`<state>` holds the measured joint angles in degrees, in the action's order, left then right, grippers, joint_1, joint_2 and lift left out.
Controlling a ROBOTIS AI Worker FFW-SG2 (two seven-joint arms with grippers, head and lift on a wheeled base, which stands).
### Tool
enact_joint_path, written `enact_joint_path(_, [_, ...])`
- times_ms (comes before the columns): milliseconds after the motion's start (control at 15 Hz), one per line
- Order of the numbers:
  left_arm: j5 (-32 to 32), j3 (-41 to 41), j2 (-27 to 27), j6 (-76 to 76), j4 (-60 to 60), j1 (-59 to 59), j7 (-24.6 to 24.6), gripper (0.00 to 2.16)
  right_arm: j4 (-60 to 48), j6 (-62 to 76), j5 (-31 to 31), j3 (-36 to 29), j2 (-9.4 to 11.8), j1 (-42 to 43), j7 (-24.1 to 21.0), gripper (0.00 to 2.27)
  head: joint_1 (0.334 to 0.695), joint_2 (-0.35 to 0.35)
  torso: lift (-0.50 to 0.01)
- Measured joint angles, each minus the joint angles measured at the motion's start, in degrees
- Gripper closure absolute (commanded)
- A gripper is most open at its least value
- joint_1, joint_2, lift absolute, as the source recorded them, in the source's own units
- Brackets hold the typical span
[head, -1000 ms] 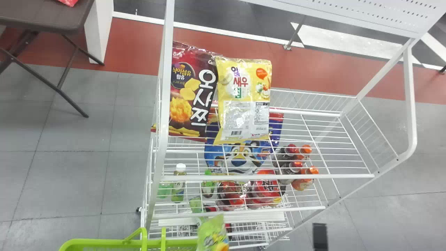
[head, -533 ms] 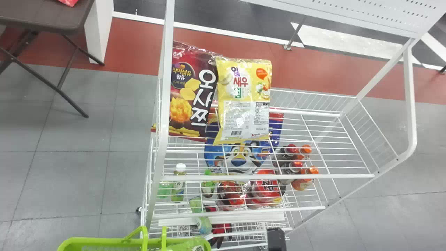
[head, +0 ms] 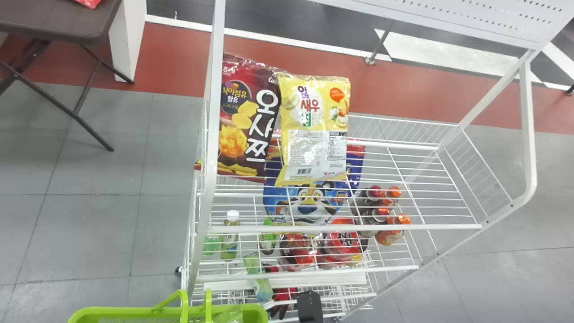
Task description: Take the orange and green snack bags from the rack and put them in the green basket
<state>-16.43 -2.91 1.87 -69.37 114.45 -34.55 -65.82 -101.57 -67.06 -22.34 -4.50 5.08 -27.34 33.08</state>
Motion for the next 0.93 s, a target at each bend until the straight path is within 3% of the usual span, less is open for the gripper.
enact_joint_path(133, [-0.01,-0.04,-0.02,0.13,0.07,-0.17,-0.1,2.13,4.63,2.5,0.39,1.63,0.01,2.27,-0.52,2.23,0.695,-0.35,0.0])
enact_joint_path(200, [-0.01,-0.07,-0.02,0.27,0.12,-0.31,-0.27,2.13,6.52,3.31,0.84,2.3,0.02,3.33,-0.65,2.0,0.695,-0.35,0.0])
enact_joint_path(267, [-0.01,-0.07,-0.02,0.49,0.16,-0.44,-0.36,2.13,7.59,4.08,1.48,2.88,0.02,3.9,-0.72,1.14,0.695,-0.35,0.0])
enact_joint_path(333, [-0.01,-0.05,-0.02,0.77,0.21,-0.58,-0.38,2.13,8.04,5.09,2.34,3.44,0.07,4.02,-0.7,0.03,0.695,-0.35,0.0])
enact_joint_path(600, [-0.01,0.24,-0.01,1.19,0.26,-0.86,-0.37,2.13,-4.0,6.61,3.16,3.35,1.21,-2.71,-1.38,0.03,0.695,-0.35,0.0])
enact_joint_path(933, [-0.01,0.2,-0.11,1.45,0.19,-0.8,-0.09,2.13,-21.72,-5.18,-0.26,-2.72,1.42,-10.04,-1.15,0.05,0.695,-0.35,0.0])
